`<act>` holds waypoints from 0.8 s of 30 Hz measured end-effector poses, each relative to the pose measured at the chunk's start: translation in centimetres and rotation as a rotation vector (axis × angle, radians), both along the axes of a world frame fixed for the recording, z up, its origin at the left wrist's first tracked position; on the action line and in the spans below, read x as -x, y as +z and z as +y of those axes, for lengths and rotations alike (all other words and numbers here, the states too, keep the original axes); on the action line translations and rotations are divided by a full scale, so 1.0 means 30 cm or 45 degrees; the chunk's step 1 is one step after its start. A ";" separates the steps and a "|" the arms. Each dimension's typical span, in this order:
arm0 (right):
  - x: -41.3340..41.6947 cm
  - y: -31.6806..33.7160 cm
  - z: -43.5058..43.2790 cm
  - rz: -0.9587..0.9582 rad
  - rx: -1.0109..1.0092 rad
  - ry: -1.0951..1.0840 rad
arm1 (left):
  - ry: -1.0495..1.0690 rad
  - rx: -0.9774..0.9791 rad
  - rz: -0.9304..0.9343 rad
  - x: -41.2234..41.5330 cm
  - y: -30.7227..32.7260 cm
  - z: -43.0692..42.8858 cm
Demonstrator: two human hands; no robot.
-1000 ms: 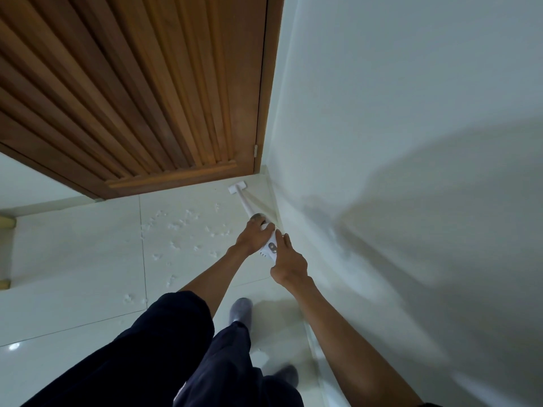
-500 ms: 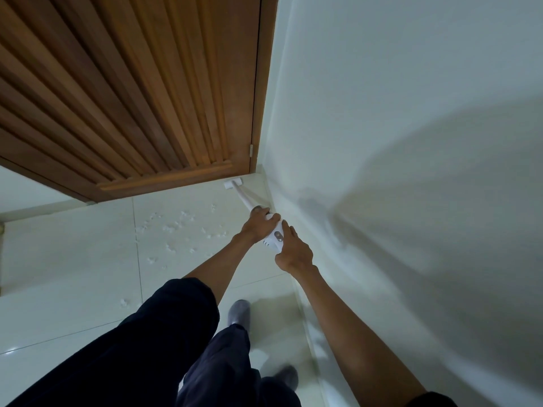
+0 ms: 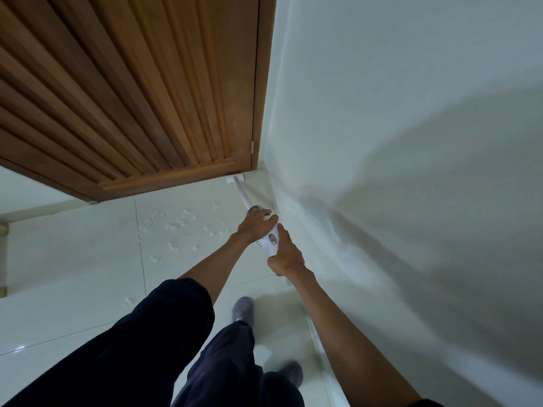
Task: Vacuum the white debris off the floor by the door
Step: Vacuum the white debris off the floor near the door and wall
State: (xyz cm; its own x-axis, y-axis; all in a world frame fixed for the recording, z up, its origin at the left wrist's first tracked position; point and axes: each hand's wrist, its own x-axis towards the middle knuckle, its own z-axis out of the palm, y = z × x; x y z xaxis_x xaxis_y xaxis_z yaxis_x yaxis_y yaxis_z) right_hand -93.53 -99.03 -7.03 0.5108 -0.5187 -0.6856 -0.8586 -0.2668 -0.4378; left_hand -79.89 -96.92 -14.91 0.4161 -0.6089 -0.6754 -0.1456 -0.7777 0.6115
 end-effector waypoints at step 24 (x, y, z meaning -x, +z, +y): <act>-0.088 0.046 0.203 -0.034 -0.094 -0.027 | 0.202 0.083 0.022 -0.068 0.019 0.222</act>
